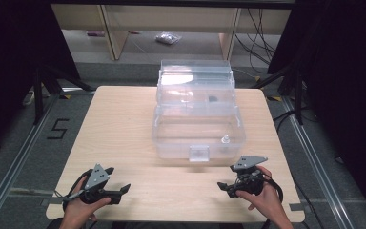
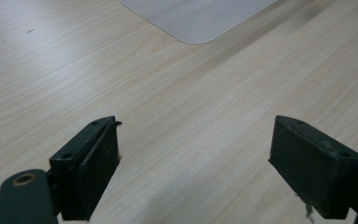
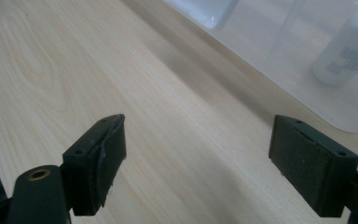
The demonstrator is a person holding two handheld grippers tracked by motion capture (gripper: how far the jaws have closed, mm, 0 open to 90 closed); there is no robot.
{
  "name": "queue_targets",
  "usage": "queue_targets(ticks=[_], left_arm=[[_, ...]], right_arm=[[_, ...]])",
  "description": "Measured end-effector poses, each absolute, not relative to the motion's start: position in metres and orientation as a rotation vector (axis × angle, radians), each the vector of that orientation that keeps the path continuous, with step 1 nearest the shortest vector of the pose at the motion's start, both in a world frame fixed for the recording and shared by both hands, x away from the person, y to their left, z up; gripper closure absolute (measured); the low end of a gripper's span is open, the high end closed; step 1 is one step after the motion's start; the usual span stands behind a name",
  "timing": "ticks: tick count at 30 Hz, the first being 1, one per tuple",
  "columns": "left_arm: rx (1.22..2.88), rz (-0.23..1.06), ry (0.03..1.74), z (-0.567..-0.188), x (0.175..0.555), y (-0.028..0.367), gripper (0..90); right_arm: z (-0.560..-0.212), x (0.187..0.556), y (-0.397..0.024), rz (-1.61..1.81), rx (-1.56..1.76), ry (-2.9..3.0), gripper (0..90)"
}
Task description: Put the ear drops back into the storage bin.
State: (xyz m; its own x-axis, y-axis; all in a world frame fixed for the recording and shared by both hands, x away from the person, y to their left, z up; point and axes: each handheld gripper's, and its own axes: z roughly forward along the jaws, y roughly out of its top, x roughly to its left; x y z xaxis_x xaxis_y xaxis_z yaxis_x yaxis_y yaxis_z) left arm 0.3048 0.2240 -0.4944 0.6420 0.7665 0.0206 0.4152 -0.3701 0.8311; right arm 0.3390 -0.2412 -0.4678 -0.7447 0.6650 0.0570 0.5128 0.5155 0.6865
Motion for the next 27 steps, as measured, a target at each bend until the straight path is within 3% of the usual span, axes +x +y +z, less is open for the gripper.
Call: queue_targets(ticks=[27], left_arm=[[2.006, 0.521, 0.918, -0.494, 0.305, 0.224, 15.2]], right_arm=[[-0.49, 0.33, -0.245, 1.007, 1.038, 2.557, 18.8]])
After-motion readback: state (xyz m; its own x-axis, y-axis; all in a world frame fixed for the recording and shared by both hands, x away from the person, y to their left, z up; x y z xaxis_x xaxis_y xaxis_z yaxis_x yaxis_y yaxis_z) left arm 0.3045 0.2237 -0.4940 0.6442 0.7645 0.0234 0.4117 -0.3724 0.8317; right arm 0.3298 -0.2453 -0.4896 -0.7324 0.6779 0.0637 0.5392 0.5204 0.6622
